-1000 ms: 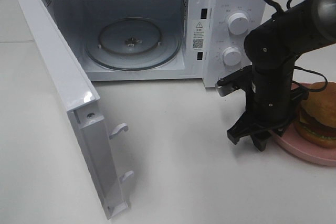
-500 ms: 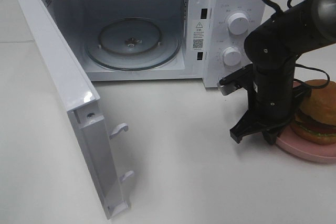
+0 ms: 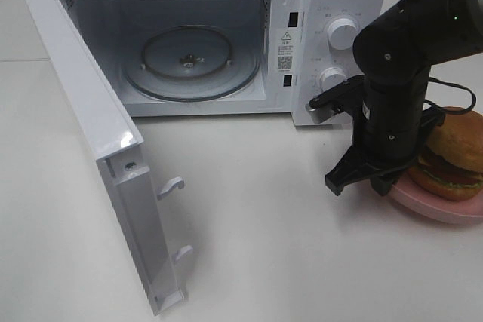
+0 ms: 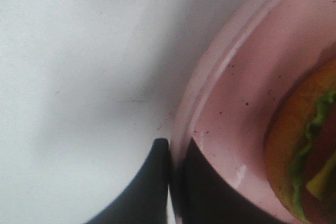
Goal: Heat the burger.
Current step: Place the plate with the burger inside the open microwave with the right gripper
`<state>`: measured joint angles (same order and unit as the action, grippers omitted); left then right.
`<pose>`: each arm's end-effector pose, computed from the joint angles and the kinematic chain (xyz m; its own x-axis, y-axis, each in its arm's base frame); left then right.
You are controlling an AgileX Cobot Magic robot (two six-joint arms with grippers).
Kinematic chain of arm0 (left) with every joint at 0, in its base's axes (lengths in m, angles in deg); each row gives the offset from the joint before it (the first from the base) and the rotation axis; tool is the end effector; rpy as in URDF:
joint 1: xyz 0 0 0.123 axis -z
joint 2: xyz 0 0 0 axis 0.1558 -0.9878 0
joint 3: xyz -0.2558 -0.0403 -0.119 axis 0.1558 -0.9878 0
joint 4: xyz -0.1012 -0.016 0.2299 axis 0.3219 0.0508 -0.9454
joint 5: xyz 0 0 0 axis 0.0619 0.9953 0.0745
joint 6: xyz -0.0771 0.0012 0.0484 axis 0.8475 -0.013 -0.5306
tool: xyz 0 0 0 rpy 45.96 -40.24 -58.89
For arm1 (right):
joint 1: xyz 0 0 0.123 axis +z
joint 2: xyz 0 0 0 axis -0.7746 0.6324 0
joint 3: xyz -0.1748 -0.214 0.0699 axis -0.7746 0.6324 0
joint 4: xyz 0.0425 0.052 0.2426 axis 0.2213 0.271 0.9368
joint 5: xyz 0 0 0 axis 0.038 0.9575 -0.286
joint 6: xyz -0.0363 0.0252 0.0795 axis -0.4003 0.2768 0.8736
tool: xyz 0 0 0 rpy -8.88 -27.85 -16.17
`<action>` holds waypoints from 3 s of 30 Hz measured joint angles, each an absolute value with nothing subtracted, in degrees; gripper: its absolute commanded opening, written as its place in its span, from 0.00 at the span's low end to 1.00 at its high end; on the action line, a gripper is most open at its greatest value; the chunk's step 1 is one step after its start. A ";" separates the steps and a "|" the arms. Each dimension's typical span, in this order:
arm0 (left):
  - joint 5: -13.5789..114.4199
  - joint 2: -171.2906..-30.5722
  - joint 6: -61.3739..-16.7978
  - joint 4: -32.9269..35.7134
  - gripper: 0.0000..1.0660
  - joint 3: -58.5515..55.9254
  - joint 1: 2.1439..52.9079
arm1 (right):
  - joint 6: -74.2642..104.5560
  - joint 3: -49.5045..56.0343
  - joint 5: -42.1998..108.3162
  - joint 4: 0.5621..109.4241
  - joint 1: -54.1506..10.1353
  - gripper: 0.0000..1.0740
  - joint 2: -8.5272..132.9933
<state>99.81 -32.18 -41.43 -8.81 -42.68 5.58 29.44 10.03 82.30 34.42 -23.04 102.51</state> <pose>-0.0056 -0.0064 0.2788 -0.4408 0.0428 -0.8966 0.0314 0.9990 0.0322 0.3034 0.1338 0.1346 -0.8443 -0.5349 -0.0304 -0.5112 0.8213 -0.2534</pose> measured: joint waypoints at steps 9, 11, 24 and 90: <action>99.81 -32.18 -41.43 -8.81 0.00 -42.68 5.58 | 29.44 10.03 86.89 33.11 -17.65 0.00 98.33; 99.81 -32.18 -41.43 -8.81 0.00 -42.68 5.58 | 29.44 10.03 88.03 32.88 -16.28 0.00 97.47; 99.81 -32.18 -41.43 -8.81 0.00 -42.68 5.58 | 23.71 10.08 92.56 34.02 -3.79 0.00 91.74; 99.81 -32.18 -41.43 -8.81 0.00 -42.68 5.58 | -43.21 30.19 58.81 35.97 -2.18 0.00 73.92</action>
